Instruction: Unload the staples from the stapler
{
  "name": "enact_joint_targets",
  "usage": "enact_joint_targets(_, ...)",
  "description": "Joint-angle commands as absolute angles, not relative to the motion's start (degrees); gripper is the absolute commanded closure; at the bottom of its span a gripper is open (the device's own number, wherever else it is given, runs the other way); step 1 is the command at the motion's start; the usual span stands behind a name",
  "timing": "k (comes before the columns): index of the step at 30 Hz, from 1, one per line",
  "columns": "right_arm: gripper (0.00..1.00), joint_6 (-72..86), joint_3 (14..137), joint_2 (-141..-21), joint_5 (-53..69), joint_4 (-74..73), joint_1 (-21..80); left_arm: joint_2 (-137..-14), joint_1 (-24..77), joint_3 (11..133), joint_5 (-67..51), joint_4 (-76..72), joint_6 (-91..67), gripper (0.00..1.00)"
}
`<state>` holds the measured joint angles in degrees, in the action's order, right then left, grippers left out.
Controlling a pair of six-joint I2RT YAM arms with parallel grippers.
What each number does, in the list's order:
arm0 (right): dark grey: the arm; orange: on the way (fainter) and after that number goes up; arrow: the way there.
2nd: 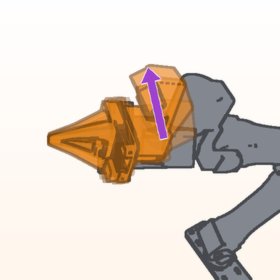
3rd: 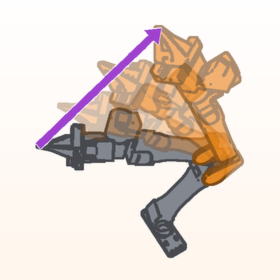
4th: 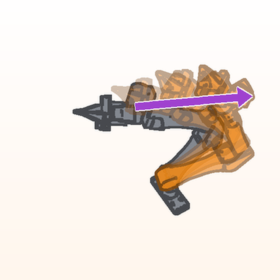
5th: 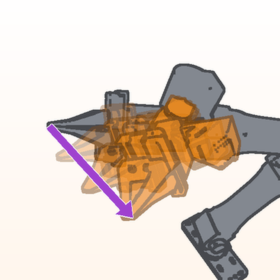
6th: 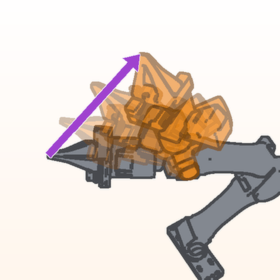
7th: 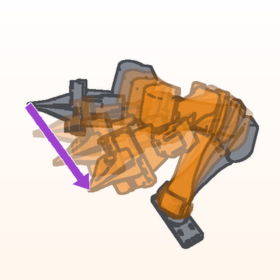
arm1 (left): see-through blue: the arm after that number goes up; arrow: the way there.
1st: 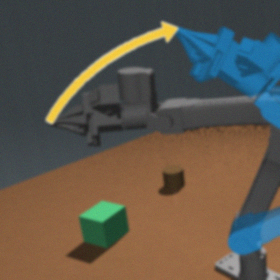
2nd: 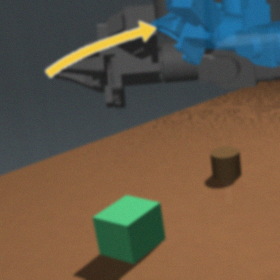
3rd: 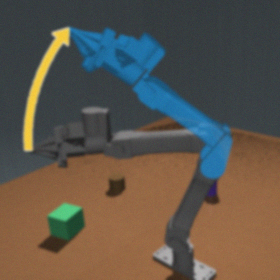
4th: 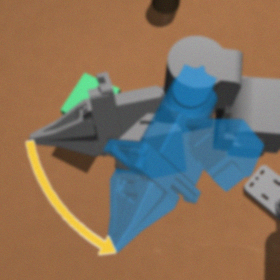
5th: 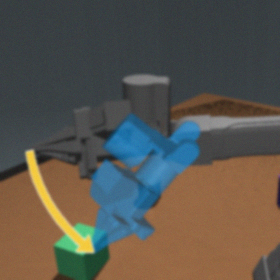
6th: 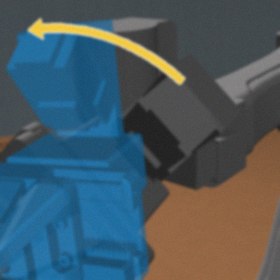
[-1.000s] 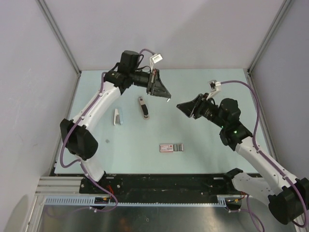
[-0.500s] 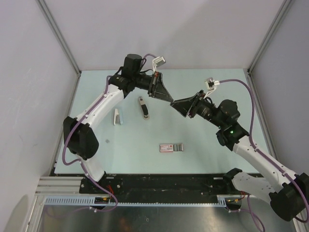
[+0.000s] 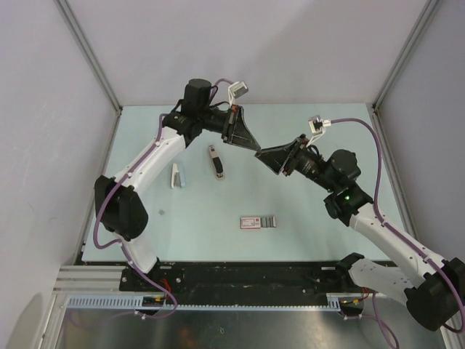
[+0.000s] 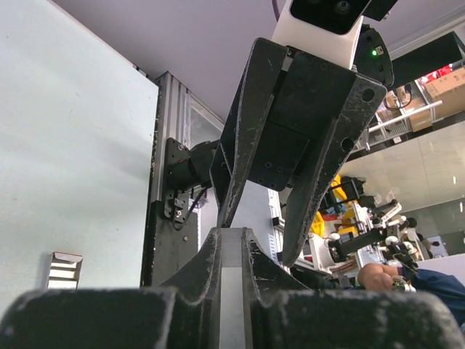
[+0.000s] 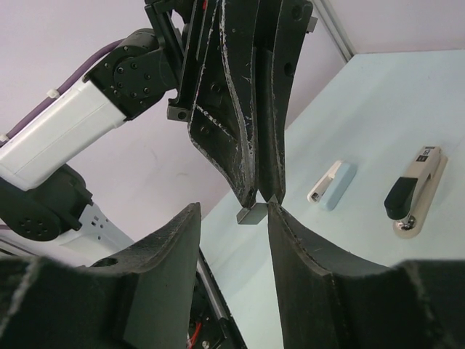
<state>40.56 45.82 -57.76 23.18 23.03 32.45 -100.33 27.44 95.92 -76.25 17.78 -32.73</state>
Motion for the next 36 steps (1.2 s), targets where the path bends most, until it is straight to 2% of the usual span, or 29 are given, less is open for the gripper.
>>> enact_joint_targets(1, 0.53, 41.4, 48.3, -57.4, 24.0, 24.5, 33.2, -97.5, 27.9, 99.1, -79.2, 14.1, -36.5, 0.98)
enact_joint_targets(11, 0.52, 41.6, 48.3, -54.4, 24.2, 21.9, 31.3, -97.9, 27.5, 104.1, -79.2, 13.2, -39.6, 0.98)
enact_joint_targets(23, 0.52, 50.4, 48.3, -58.3, 28.9, 37.9, 29.0, -98.0, 28.3, 105.1, -79.8, 11.5, -41.7, 0.98)
enact_joint_targets(36, 0.53, 51.4, 48.3, -59.9, 29.0, 39.6, 29.3, -97.6, 28.8, 103.9, -79.4, 9.4, -43.5, 0.98)
